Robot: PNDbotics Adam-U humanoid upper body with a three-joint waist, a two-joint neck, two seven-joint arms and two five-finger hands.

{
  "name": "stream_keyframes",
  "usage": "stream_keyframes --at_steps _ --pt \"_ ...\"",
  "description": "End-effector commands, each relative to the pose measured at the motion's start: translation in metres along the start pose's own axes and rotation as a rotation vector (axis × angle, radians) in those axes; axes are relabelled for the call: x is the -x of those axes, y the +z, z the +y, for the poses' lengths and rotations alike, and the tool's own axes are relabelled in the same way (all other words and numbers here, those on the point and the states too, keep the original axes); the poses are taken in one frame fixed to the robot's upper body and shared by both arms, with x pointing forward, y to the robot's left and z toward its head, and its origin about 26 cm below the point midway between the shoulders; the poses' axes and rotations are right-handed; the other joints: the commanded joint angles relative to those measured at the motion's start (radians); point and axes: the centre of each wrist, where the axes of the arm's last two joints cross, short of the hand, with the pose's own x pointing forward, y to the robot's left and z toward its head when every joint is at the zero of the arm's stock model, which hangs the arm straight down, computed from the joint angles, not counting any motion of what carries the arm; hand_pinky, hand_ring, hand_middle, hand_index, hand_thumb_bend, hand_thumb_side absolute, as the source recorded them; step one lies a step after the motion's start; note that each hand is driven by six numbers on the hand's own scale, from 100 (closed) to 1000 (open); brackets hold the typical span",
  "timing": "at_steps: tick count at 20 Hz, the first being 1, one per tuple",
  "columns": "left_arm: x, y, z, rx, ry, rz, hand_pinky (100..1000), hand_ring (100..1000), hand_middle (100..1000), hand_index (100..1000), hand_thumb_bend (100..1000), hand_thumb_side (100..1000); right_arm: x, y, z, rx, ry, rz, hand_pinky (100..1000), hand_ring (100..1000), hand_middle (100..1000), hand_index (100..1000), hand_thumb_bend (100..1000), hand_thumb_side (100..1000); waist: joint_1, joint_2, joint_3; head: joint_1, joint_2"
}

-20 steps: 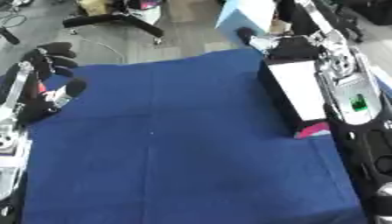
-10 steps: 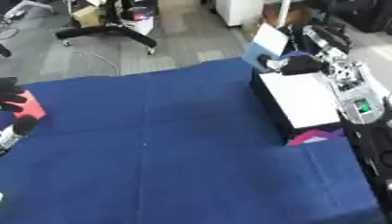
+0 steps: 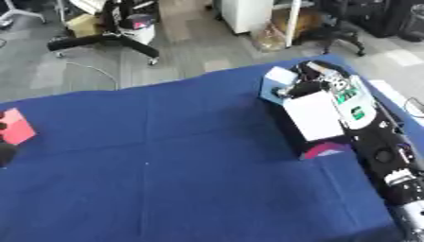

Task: Pick up the objects with one hand, pass them to the other hand, and then place them into the box on the other side of the table.

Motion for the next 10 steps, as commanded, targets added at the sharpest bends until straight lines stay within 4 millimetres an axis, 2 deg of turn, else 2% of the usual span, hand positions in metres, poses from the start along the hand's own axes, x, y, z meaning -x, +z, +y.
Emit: stream_keyframes --at_steps 1,2,3,5,6,9,10 --pt "-0.006 -0.002 0.008 -0.007 -0.026 -0.024 620 636 644 819 798 656 0.017 -0.004 -0.015 0.077 0.063 0.077 713 585 536 609 100 163 0.006 -0.018 0.001 -0.005 -0.011" --pt "-0.006 -0.002 0.009 -0.006 -0.027 -0.024 620 636 644 819 797 656 0.024 -0.006 -0.015 0.089 0.084 0.106 721 607 577 651 115 178 0.005 -0.019 0.002 -0.006 -0.011" --pt "-0.006 -0.001 0.009 -0.006 -0.028 -0.023 620 636 645 820 798 656 0.029 -0.008 -0.014 0.098 0.106 0.125 744 671 668 740 179 268 0.004 -0.019 0.002 -0.006 -0.011" --pt "-0.006 -0.001 0.010 -0.009 -0.036 -0.022 621 637 645 821 797 656 0.035 -0.012 -0.013 0.101 0.169 0.137 795 776 789 869 278 404 0.003 -0.021 0.005 -0.005 -0.009" --pt "-0.006 -0.001 0.012 -0.011 -0.040 -0.021 621 637 646 821 797 656 0.036 -0.014 -0.013 0.100 0.207 0.135 810 806 830 909 310 444 0.002 -0.022 0.005 -0.004 -0.009" --pt "-0.005 0.001 0.016 -0.020 -0.054 -0.012 621 637 646 822 796 656 0.042 -0.019 -0.022 0.137 0.297 0.130 823 833 879 943 346 565 0.003 -0.024 0.004 -0.002 -0.005" --pt "-0.005 0.002 0.016 -0.024 -0.056 -0.010 621 637 646 822 796 657 0.046 -0.019 -0.025 0.155 0.318 0.126 824 835 883 947 347 580 0.002 -0.025 0.004 -0.003 -0.005"
